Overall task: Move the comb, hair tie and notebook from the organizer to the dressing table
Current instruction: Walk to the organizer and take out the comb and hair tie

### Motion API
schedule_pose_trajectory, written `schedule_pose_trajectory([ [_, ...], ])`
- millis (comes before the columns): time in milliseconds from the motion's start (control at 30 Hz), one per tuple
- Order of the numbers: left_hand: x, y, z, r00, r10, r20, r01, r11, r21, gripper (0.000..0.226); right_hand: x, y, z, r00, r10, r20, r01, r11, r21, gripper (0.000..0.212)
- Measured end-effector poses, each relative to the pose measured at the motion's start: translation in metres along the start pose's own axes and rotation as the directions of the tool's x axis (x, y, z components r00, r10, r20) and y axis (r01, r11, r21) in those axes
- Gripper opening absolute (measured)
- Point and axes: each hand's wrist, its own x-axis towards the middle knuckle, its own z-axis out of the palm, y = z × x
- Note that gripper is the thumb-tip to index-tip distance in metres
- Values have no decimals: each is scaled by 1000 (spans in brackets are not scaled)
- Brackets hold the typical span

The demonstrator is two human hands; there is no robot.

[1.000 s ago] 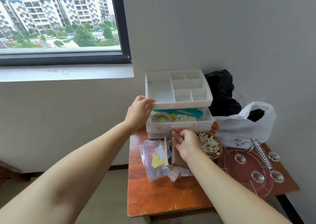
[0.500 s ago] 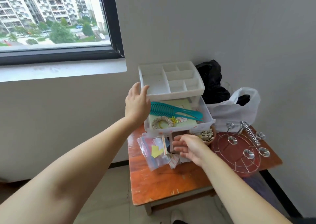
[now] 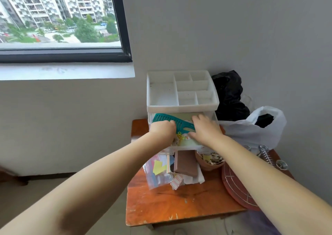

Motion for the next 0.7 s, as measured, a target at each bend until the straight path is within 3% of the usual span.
schedule_pose_trajectory([
  [167,2,4,6,999,23,-24,-22,999,50,30,8,7,10,996,-82,-17,82,996,-21,37],
  [367,-4,1,20,995,35,-90,-33,999,26,31,13,15,17,985,-169,-41,168,985,-39,36],
  [533,-8,-2,22,989,33,-143,-42,997,-63,21,12,10,21,977,-200,-72,193,977,-92,33],
  [633,-13,-1,16,992,-18,-121,-5,983,-186,6,11,8,21,974,-218,-69,212,974,-78,30],
  [700,-16,-1,13,994,-52,-94,24,961,-274,9,11,9,20,973,-227,-50,224,973,-53,31],
])
